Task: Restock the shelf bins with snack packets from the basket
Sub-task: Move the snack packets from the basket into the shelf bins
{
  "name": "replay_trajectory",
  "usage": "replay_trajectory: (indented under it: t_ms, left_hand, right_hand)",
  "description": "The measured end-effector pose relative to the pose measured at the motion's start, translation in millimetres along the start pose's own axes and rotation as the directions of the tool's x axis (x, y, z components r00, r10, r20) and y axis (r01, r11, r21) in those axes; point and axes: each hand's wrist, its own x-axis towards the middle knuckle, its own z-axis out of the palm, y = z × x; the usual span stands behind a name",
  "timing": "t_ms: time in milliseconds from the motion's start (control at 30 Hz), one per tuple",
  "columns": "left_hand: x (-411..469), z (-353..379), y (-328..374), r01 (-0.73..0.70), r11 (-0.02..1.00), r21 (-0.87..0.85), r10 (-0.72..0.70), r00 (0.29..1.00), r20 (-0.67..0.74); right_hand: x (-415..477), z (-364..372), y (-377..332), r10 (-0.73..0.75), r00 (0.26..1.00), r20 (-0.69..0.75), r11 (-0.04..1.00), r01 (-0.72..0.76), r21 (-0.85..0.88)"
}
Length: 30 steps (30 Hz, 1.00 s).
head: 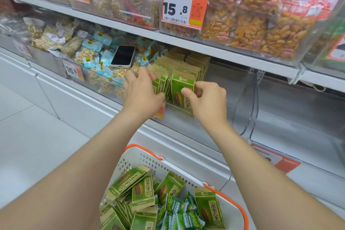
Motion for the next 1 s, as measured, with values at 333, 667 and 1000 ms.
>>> replay_trajectory:
  t_ms: [333,667,1000]
  left_hand:
    - [3,6,-1,-0.021,0.99,0.136,0.011,0.997,0.078]
    - [11,11,-12,-0.118,0.974,0.191,0.099,0.989,0.109]
    - [-14,-1,-18,-0.212,0.943,0.258,0.182,0.974,0.136]
  right_hand:
    - [16,20,0,0.118,0.992,-0.037,0.993,-0.118,0.004]
    - [20,25,-6,0.262,0.964,0.033,0.961,-0.258,-0.096]
    - [-12,-12,-28,0.115,0.978,0.173,0.984,-0.088,-0.153]
